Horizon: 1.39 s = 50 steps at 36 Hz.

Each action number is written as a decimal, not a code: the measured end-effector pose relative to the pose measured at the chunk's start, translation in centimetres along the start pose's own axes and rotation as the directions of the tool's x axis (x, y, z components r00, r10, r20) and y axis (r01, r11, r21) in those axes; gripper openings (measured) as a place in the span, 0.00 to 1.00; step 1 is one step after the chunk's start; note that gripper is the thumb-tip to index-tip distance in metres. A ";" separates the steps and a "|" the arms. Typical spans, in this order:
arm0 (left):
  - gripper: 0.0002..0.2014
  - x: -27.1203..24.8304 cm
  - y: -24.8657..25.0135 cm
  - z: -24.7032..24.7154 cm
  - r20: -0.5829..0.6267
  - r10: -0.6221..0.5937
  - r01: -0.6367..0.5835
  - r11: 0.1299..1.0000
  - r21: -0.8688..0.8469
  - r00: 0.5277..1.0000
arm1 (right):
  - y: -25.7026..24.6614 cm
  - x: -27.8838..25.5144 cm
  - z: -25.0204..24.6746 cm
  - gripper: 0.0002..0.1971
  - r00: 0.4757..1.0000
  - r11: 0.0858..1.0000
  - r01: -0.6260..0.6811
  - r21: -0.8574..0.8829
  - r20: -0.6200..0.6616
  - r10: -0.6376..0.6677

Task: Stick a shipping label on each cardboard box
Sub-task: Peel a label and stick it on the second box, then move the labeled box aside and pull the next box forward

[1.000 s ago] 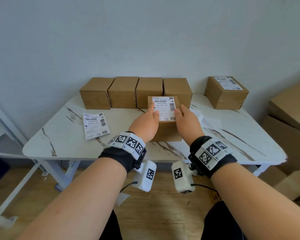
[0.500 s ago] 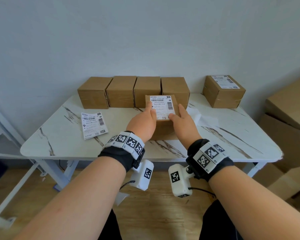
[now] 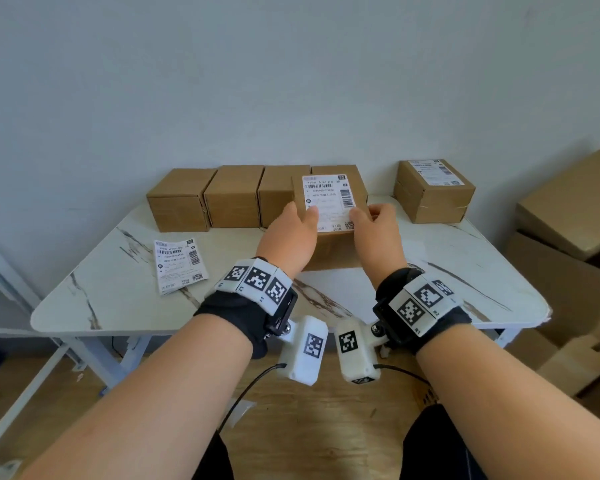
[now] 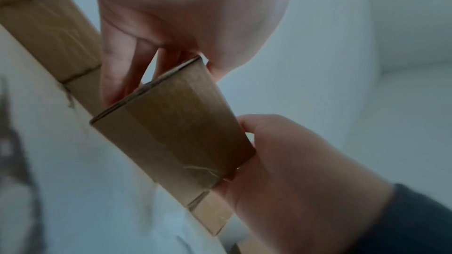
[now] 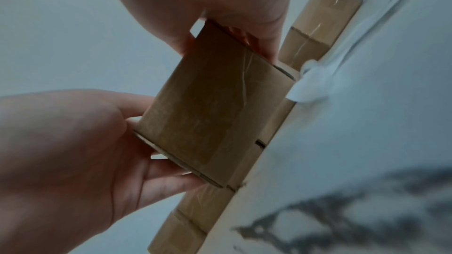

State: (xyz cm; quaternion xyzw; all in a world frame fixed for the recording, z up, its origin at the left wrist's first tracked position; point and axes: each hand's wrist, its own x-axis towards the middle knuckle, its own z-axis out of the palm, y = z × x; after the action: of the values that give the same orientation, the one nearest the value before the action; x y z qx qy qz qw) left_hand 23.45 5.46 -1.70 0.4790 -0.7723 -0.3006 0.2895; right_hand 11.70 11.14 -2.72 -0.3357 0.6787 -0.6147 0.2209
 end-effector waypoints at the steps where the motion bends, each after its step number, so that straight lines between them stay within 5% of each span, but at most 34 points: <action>1: 0.21 0.2 0.7 0.0 -0.020 0.035 -0.035 0.999 -0.013 0.999 | -0.5 0.3 -0.5 0.10 1.000 1.000 0.017 0.015 -0.023 -0.016; 9: 0.24 3.0 6.0 1.3 0.079 0.217 -0.193 0.952 -0.238 0.973 | -3.1 4.1 -4.3 0.19 0.974 0.992 0.121 -0.014 -0.190 -0.122; 18: 0.24 7.7 9.4 4.8 0.079 0.152 -0.132 0.969 -0.210 0.985 | -3.0 9.2 -7.6 0.21 0.961 0.989 0.105 -0.103 -0.246 -0.127; 38: 0.25 14.3 8.9 10.2 0.031 0.100 -0.104 0.984 0.142 0.994 | 0.4 16.9 -8.5 0.13 0.971 0.946 0.088 -0.312 -0.183 -0.151; 43: 0.27 15.6 7.6 11.3 -0.004 0.111 -0.104 0.943 0.316 0.994 | 1.8 17.8 -7.9 0.18 0.971 0.896 0.083 -0.436 -0.169 -0.172; 50: 0.25 15.9 6.7 11.8 0.119 0.031 -0.087 0.862 0.499 0.992 | 2.5 18.1 -7.6 0.18 0.992 0.737 0.029 -0.675 -0.071 -0.104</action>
State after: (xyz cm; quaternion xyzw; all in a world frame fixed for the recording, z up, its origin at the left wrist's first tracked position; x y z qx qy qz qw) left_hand 5.08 -4.44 -1.92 0.4971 -0.8526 -0.1050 0.1220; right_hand -6.42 3.19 -1.99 -0.3844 0.8527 -0.3528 0.0270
